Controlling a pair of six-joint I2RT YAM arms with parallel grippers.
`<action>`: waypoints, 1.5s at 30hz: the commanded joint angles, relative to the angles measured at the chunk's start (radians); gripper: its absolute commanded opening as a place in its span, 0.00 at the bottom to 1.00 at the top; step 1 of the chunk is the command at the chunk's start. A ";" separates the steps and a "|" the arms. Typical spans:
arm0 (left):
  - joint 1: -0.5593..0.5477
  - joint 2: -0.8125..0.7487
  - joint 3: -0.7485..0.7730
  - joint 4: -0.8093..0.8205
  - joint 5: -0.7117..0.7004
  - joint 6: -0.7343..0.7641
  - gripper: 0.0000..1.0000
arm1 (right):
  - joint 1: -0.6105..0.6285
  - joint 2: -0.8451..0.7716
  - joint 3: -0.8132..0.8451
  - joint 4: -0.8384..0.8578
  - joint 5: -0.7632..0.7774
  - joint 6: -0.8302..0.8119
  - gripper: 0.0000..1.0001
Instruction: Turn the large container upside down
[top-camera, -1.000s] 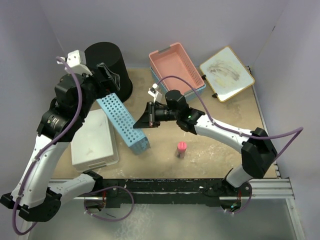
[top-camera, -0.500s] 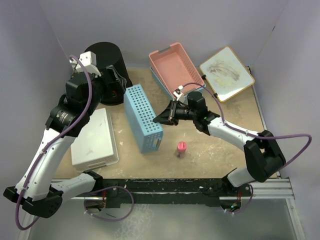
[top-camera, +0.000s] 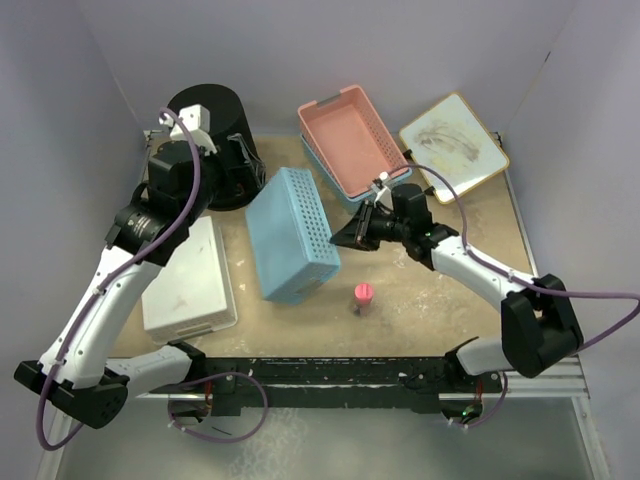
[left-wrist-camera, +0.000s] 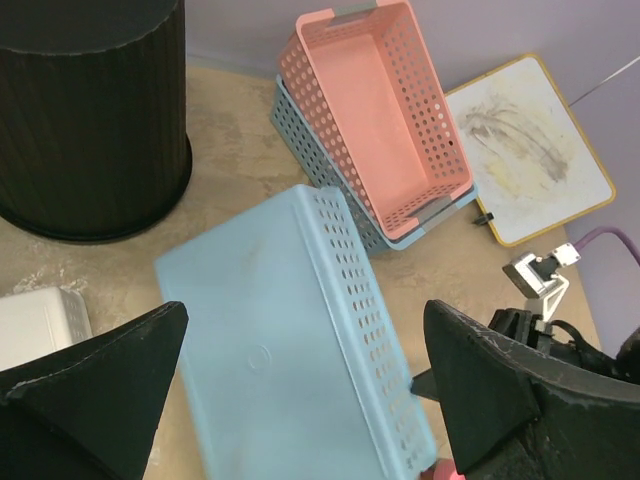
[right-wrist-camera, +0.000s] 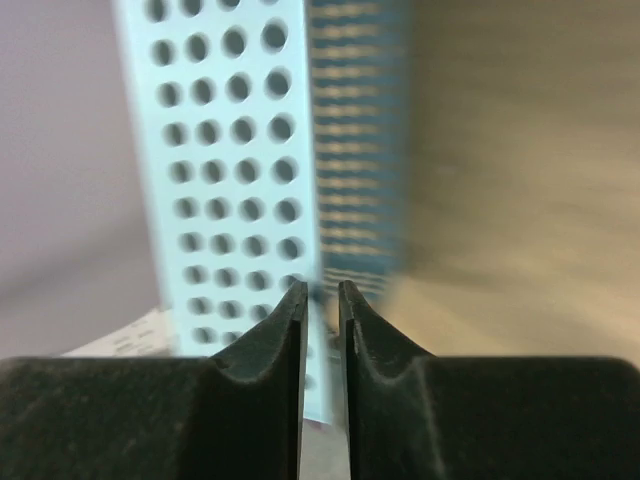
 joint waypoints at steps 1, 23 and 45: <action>-0.001 0.004 -0.011 0.063 0.035 0.002 0.99 | 0.004 0.022 -0.061 -0.347 0.229 -0.201 0.25; -0.131 0.130 -0.269 0.208 0.082 -0.066 0.99 | 0.005 0.170 0.469 -0.504 0.585 -0.555 0.67; -0.315 0.422 -0.381 0.529 0.203 -0.214 1.00 | -0.001 0.906 1.402 -0.643 0.642 -0.787 0.19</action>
